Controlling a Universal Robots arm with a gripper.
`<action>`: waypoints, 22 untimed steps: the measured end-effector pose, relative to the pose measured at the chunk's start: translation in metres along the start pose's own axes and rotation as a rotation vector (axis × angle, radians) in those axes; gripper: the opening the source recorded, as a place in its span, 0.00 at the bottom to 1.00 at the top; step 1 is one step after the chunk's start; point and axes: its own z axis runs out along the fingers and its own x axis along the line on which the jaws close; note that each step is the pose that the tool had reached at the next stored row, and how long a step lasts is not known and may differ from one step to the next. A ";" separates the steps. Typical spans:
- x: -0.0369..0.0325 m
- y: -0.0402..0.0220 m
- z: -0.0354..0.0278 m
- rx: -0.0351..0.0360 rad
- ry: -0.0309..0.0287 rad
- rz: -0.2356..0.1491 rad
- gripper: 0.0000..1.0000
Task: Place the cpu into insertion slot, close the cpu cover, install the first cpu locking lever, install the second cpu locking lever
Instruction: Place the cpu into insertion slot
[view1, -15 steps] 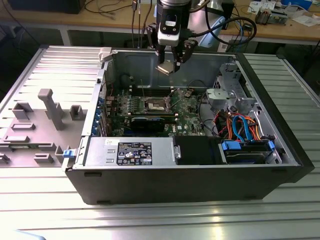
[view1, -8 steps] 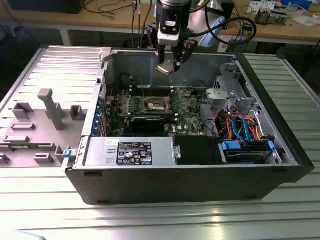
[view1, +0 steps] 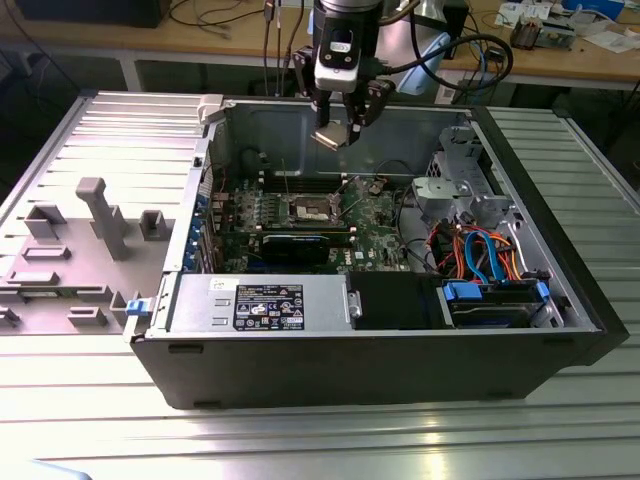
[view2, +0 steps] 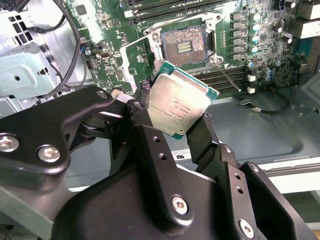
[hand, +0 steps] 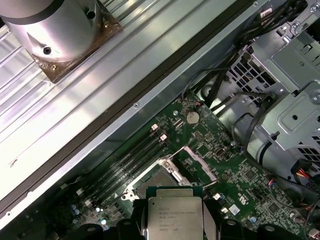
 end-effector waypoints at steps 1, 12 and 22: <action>0.0000 0.0000 0.0002 -0.0003 -0.0012 0.015 0.54; -0.0001 -0.0004 0.0050 -0.0028 -0.0124 0.157 0.54; -0.0002 -0.0007 0.0088 -0.0029 -0.0161 0.208 0.54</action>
